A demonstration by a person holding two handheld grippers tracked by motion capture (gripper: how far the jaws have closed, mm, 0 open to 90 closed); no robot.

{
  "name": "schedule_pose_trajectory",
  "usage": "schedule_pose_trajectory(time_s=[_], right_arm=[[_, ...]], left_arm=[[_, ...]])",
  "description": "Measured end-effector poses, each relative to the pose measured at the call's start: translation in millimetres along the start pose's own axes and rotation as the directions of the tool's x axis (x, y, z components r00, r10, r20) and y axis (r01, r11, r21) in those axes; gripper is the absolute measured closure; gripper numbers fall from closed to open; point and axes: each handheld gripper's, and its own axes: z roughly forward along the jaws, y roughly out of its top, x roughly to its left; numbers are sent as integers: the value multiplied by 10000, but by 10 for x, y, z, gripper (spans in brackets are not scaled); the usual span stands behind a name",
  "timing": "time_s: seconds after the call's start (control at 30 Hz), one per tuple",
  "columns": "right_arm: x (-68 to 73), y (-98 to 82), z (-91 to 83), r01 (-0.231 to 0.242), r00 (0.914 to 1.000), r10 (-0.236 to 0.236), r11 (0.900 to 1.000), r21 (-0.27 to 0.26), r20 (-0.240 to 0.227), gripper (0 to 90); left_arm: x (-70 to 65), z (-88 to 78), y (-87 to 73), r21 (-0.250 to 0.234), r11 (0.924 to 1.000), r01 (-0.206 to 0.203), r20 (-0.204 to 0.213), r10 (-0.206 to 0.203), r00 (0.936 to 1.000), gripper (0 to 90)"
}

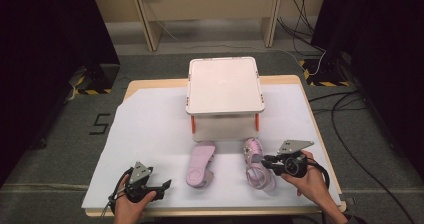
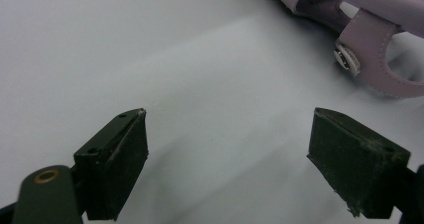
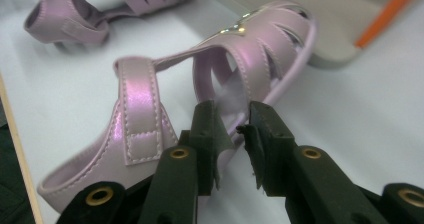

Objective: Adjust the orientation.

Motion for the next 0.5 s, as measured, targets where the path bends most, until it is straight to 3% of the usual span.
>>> schedule_pose_trajectory(time_s=[0.13,0.17,0.23,0.37,0.4,0.5], right_arm=[[-79,-88,-40,-432,9991,432,9990,-80,16,719],[-104,-126,-62,-650,9979,650,9979,-66,78,675],[-113,-129,-75,-650,9978,650,9979,-30,117,656],[-114,-106,-215,-317,9942,294,9993,201,1037,566],[-114,-106,-215,-317,9942,294,9993,201,1037,566],[-146,-131,-320,-230,9916,241,9997,-98,1271,564]], left_arm=[[0,5,-1,-52,10000,59,8,-59,10000,155],[0,6,0,-38,10000,38,6,-38,10000,155],[-4,3,2,-34,10000,21,2,-21,10000,155],[-3,-4,3,-91,9999,48,-26,-49,10000,156],[-3,-4,3,-91,9999,48,-26,-49,10000,156],[-8,-7,7,-116,9999,0,-52,-1,10000,157]])
